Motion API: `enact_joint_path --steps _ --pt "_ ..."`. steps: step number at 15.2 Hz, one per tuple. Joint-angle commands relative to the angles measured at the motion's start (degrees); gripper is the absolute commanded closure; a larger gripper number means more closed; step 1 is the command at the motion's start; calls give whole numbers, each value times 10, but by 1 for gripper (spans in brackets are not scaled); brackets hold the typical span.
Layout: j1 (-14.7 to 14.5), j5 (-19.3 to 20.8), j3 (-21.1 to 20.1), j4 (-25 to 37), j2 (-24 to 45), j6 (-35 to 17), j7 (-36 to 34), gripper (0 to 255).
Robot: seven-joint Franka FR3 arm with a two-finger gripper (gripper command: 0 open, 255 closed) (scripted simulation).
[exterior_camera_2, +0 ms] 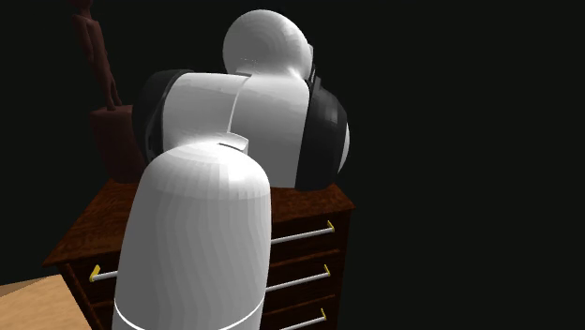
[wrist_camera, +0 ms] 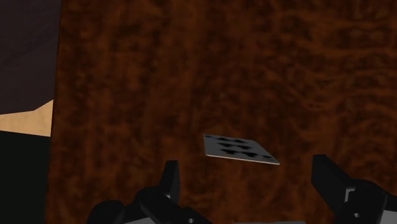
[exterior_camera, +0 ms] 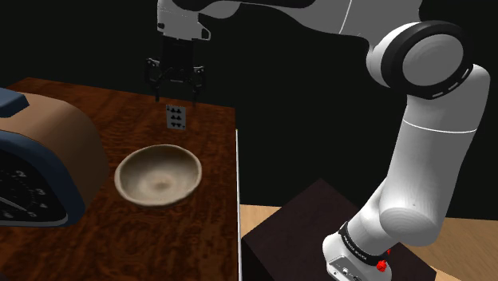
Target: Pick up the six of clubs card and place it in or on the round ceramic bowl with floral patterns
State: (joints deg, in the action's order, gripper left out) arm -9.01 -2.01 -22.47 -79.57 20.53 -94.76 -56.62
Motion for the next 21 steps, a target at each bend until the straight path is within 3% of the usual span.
enact_joint_path --steps 1,8,9,18,21 --pt "0 -1 0 -18 -4 -15 0 0" --pt "0 -1 0 -18 -4 -15 0 0" --pt "0 -1 0 -18 -4 -15 0 255" --pt "0 -1 0 -18 -4 -15 0 255" --pt "-1 0 -1 8 -2 9 -3 255"
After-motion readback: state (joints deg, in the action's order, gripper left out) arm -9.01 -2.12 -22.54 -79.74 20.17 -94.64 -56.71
